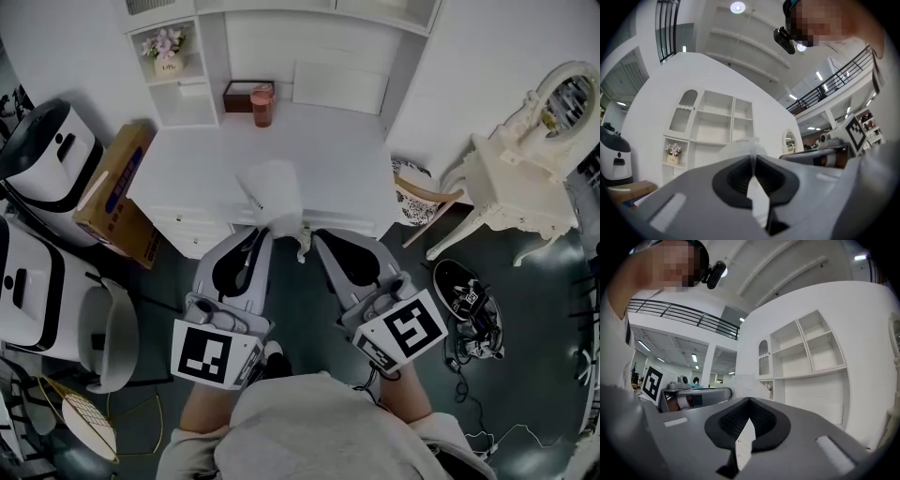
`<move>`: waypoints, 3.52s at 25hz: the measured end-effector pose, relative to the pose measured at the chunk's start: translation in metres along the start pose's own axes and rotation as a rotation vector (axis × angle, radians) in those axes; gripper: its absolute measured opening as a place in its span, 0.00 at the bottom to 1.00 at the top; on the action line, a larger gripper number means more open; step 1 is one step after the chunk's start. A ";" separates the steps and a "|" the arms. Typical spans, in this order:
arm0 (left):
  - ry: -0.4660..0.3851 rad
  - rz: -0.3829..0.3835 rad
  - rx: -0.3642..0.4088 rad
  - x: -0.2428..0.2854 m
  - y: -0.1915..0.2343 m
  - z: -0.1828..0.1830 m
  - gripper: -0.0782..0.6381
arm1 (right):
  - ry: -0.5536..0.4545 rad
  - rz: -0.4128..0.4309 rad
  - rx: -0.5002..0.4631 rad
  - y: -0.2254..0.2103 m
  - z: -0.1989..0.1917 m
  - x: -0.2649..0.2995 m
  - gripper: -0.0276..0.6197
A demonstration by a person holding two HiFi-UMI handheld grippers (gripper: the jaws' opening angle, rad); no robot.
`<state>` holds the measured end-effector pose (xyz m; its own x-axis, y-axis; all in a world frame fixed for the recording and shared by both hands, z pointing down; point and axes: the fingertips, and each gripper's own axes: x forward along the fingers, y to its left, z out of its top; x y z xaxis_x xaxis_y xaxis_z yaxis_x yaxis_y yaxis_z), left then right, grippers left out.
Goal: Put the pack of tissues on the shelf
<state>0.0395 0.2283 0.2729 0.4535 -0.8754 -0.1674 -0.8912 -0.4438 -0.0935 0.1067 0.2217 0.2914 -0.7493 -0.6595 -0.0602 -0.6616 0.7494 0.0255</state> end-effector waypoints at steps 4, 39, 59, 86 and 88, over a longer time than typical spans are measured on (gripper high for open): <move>-0.006 -0.015 0.008 0.010 0.024 -0.004 0.12 | -0.005 -0.007 -0.010 -0.001 0.000 0.029 0.04; -0.016 -0.013 0.014 0.119 0.165 -0.036 0.12 | -0.003 0.011 -0.012 -0.073 -0.009 0.200 0.05; -0.031 0.052 0.038 0.232 0.174 -0.039 0.12 | -0.039 0.081 -0.004 -0.186 -0.002 0.240 0.05; -0.020 0.065 0.050 0.287 0.192 -0.051 0.12 | -0.054 0.098 0.019 -0.238 -0.006 0.276 0.05; -0.029 0.055 0.055 0.290 0.202 -0.051 0.12 | -0.052 0.087 0.016 -0.238 -0.006 0.286 0.05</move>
<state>-0.0094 -0.1253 0.2552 0.4049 -0.8918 -0.2017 -0.9133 -0.3836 -0.1371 0.0498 -0.1456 0.2746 -0.8009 -0.5885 -0.1102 -0.5935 0.8046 0.0165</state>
